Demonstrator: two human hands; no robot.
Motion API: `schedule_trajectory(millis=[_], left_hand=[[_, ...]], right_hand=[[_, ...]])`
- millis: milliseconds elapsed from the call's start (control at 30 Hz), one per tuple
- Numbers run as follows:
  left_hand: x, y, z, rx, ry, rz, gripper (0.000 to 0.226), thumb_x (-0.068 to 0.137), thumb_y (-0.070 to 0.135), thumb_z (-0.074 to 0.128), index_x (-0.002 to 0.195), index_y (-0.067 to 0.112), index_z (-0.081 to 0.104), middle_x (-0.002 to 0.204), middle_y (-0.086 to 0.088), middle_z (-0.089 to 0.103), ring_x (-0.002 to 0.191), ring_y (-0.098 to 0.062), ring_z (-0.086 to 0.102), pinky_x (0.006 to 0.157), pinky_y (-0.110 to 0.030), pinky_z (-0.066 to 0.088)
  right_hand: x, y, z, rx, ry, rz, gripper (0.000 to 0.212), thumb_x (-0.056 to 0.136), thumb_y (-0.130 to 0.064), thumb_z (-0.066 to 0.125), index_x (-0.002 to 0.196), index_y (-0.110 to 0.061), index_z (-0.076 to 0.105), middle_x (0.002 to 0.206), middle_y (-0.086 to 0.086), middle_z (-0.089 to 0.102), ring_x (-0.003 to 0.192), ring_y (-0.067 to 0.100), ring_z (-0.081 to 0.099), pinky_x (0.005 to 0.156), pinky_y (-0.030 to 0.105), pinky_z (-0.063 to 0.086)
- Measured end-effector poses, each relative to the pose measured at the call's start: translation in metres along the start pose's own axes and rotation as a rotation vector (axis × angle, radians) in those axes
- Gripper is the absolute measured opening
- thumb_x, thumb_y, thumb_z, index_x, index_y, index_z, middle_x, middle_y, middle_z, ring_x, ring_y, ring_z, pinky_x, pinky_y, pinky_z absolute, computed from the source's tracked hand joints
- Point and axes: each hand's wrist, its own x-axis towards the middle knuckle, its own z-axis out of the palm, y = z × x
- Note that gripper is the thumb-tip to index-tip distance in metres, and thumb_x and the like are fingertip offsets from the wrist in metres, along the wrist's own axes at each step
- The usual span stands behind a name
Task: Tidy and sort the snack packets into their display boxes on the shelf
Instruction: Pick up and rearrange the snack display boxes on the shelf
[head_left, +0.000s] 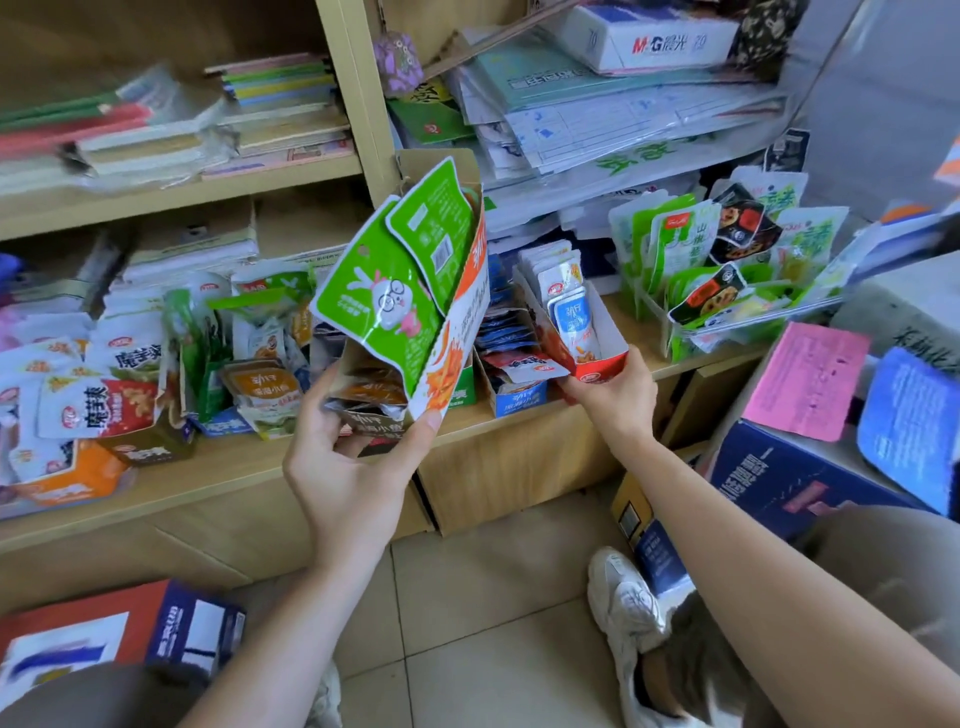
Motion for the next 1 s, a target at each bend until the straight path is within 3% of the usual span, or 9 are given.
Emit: schedule_trajectory(millis=[100, 200, 300, 467, 567, 633, 833, 900, 1000], left_hand=[[0.000, -0.005, 0.017, -0.040, -0.049, 0.004, 0.071, 0.058, 0.032, 0.087, 0.122, 0.030, 0.057, 0.106, 0.021, 0.073, 0.100, -0.002, 0.069, 0.078, -0.019, 0.055], [-0.003, -0.008, 0.035, -0.090, -0.046, -0.023, 0.080, 0.060, 0.029, 0.089, 0.131, 0.014, 0.057, 0.114, 0.004, 0.073, 0.107, -0.014, 0.070, 0.081, -0.027, 0.057], [-0.009, -0.009, 0.061, -0.132, -0.068, -0.026, 0.077, 0.063, 0.024, 0.090, 0.132, 0.012, 0.058, 0.120, -0.009, 0.071, 0.111, -0.024, 0.069, 0.087, -0.034, 0.057], [-0.026, -0.010, 0.107, -0.122, -0.071, -0.048, 0.072, 0.061, 0.021, 0.092, 0.127, 0.017, 0.062, 0.115, -0.002, 0.072, 0.107, -0.016, 0.070, 0.086, -0.041, 0.059], [-0.042, -0.017, 0.135, -0.005, -0.051, -0.047, 0.072, 0.062, 0.030, 0.094, 0.127, 0.030, 0.062, 0.111, 0.008, 0.073, 0.105, -0.018, 0.070, 0.088, -0.049, 0.058], [-0.053, -0.022, 0.152, 0.073, -0.020, -0.037, 0.071, 0.061, 0.039, 0.091, 0.125, 0.035, 0.060, 0.107, 0.013, 0.072, 0.101, -0.012, 0.070, 0.088, -0.046, 0.057], [-0.073, -0.058, 0.197, 0.226, 0.041, -0.062, 0.078, 0.060, 0.055, 0.083, 0.128, 0.024, 0.062, 0.102, 0.009, 0.074, 0.093, -0.010, 0.070, 0.086, -0.035, 0.056], [-0.076, -0.070, 0.207, 0.282, 0.058, -0.059, 0.079, 0.061, 0.052, 0.085, 0.129, 0.021, 0.063, 0.104, 0.010, 0.073, 0.093, -0.010, 0.069, 0.086, -0.028, 0.053], [-0.074, -0.090, 0.217, 0.384, 0.045, -0.088, 0.081, 0.063, 0.047, 0.089, 0.134, 0.022, 0.059, 0.109, 0.005, 0.074, 0.100, -0.016, 0.069, 0.090, -0.031, 0.052]], right_hand=[[-0.004, -0.006, -0.016, -0.016, 0.062, -0.037, 0.062, 0.062, -0.046, 0.088, 0.110, -0.028, 0.053, 0.103, -0.012, 0.066, 0.097, 0.009, 0.066, 0.087, 0.038, 0.059], [-0.010, -0.017, -0.039, -0.008, 0.121, -0.055, 0.064, 0.063, -0.044, 0.088, 0.116, -0.026, 0.056, 0.102, -0.011, 0.066, 0.095, 0.009, 0.066, 0.086, 0.034, 0.059], [-0.015, -0.033, -0.067, 0.039, 0.211, -0.045, 0.061, 0.061, -0.044, 0.088, 0.112, -0.025, 0.060, 0.100, -0.010, 0.069, 0.092, 0.009, 0.067, 0.082, 0.029, 0.058], [-0.020, -0.063, -0.126, 0.142, 0.320, -0.058, 0.057, 0.064, -0.036, 0.091, 0.110, -0.022, 0.061, 0.094, -0.019, 0.065, 0.080, -0.014, 0.061, 0.062, 0.004, 0.047], [-0.018, -0.069, -0.155, 0.176, 0.369, -0.056, 0.050, 0.064, -0.034, 0.091, 0.104, -0.023, 0.063, 0.090, -0.018, 0.068, 0.074, -0.016, 0.061, 0.058, 0.004, 0.045], [-0.016, -0.068, -0.165, 0.193, 0.389, -0.044, 0.050, 0.063, -0.034, 0.090, 0.103, -0.019, 0.065, 0.088, -0.015, 0.069, 0.067, -0.015, 0.059, 0.055, 0.005, 0.044], [-0.016, -0.060, -0.171, 0.244, 0.343, -0.032, 0.048, 0.060, -0.033, 0.091, 0.098, -0.018, 0.066, 0.082, -0.013, 0.069, 0.063, -0.009, 0.060, 0.057, 0.012, 0.048], [-0.016, -0.058, -0.170, 0.238, 0.320, -0.038, 0.048, 0.061, -0.033, 0.091, 0.099, -0.019, 0.066, 0.084, -0.012, 0.070, 0.064, -0.009, 0.061, 0.057, 0.011, 0.048], [-0.016, -0.055, -0.168, 0.236, 0.289, -0.032, 0.052, 0.061, -0.036, 0.091, 0.103, -0.020, 0.066, 0.088, -0.012, 0.071, 0.069, -0.009, 0.063, 0.059, 0.010, 0.049]])
